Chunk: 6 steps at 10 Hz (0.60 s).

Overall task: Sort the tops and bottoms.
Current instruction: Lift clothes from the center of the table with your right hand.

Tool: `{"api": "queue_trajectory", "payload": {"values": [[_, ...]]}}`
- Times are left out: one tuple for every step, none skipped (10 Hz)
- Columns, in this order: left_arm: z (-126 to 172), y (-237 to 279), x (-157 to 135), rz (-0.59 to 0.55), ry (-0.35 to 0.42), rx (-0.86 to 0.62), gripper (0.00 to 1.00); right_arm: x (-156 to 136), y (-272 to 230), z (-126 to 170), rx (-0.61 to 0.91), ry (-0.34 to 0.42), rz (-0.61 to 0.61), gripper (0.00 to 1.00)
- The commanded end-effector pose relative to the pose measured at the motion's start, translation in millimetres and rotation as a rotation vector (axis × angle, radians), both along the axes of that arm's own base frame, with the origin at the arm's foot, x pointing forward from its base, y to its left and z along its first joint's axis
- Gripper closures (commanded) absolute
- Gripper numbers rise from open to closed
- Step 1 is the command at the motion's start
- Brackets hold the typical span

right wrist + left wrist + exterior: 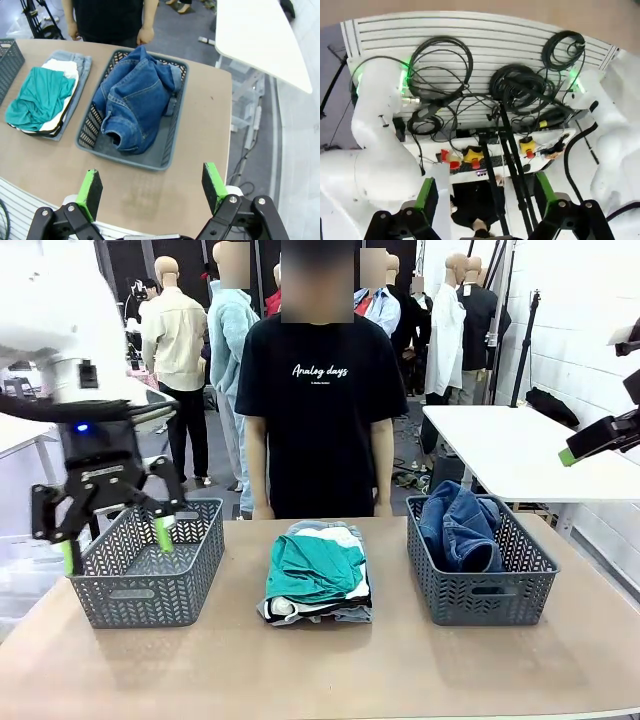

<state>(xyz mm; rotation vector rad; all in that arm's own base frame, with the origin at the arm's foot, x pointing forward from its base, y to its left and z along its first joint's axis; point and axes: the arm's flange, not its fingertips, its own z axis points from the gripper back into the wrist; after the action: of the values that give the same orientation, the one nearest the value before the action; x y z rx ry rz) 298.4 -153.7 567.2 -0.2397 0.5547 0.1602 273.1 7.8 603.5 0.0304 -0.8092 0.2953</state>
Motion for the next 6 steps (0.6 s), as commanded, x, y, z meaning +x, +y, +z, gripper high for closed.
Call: {"api": "queue_trajectory", "payload": {"values": [[-13, 30, -13, -0.083, -0.126, 0.124, 0.00, 1, 1, -1, -0.004, -0.001, 0.004, 0.00], [-12, 43, -15, -0.148, -0.277, 0.180, 0.00, 1, 1, -1, -0.004, -0.001, 0.004, 0.00], [-6, 60, -18, -0.126, -0.451, 0.216, 0.00, 1, 1, -1, -0.004, -0.001, 0.004, 0.00], [0, 72, -23, -0.118, -0.573, 0.199, 0.00, 1, 1, -1, -0.004, -0.001, 0.004, 0.00], [9, 83, -31, -0.108, -0.557, 0.196, 0.00, 1, 1, -1, -0.004, -0.001, 0.004, 0.00], [21, 90, -39, -0.106, -0.669, 0.184, 0.00, 1, 1, -1, -0.004, -0.001, 0.004, 0.00]]}}
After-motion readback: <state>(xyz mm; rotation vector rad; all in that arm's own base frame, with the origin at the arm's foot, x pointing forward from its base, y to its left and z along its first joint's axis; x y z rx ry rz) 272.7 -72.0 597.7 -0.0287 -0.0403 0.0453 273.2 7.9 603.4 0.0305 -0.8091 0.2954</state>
